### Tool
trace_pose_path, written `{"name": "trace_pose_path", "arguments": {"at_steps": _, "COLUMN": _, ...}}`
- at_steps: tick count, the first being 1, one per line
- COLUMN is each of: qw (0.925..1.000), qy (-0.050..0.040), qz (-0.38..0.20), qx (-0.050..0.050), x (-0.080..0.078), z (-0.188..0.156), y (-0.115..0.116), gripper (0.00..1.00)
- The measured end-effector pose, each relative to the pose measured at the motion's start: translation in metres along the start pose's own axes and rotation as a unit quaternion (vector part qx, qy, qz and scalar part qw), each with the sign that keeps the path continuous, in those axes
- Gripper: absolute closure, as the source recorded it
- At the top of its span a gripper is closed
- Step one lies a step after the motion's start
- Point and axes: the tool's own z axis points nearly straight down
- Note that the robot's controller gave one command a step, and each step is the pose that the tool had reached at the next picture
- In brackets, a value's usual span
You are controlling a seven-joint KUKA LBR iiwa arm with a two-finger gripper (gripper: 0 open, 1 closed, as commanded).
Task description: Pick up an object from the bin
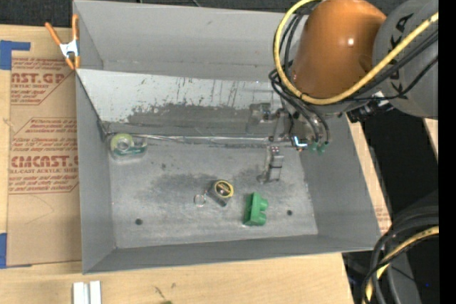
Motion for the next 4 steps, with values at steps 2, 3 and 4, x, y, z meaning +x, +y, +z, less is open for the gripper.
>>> {"name": "trace_pose_path", "arguments": {"at_steps": 2, "qw": 0.9687, "qy": -0.0030, "qz": -0.248, "qx": 0.001, "x": 0.049, "z": 0.143, "y": -0.050, "gripper": 0.00}}
{"name": "trace_pose_path", "arguments": {"at_steps": 3, "qw": 0.9292, "qy": -0.0021, "qz": -0.370, "qx": 0.001, "x": 0.060, "z": 0.144, "y": -0.048, "gripper": 0.00}}
{"name": "trace_pose_path", "arguments": {"at_steps": 4, "qw": 0.9164, "qy": -0.0043, "qz": -0.400, "qx": 0.001, "x": 0.054, "z": 0.173, "y": -0.056, "gripper": 0.00}}
